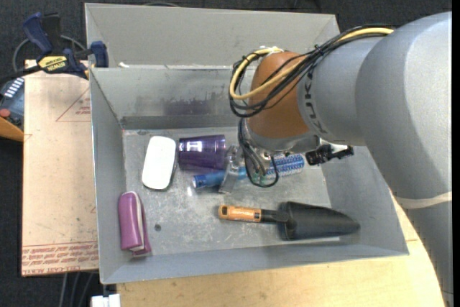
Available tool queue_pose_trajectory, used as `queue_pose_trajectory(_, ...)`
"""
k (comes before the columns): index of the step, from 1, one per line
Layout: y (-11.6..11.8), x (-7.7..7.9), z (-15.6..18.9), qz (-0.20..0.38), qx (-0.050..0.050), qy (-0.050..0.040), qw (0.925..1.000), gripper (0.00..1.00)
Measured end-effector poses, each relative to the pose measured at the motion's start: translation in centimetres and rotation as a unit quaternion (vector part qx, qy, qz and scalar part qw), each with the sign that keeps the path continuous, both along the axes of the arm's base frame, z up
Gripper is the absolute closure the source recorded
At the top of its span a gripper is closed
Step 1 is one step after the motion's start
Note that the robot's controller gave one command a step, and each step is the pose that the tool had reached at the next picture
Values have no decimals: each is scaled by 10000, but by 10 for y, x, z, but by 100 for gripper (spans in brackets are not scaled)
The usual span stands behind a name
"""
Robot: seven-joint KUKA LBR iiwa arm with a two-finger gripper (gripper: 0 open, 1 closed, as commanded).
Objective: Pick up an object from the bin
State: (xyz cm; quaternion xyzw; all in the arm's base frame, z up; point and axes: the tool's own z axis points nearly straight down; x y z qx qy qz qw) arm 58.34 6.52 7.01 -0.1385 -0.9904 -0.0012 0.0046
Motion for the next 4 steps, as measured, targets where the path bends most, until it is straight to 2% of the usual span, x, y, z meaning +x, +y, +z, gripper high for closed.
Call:
queue_pose_trajectory(1,2,-9,65,54,3,-14,10000,100)
queue_pose_trajectory(2,5,-10,147,0,-1,17,10000,100)
queue_pose_trajectory(3,4,-13,84,-26,11,-35,10000,100)
queue_pose_trajectory(4,53,1,50,-270,8,20,9996,100)
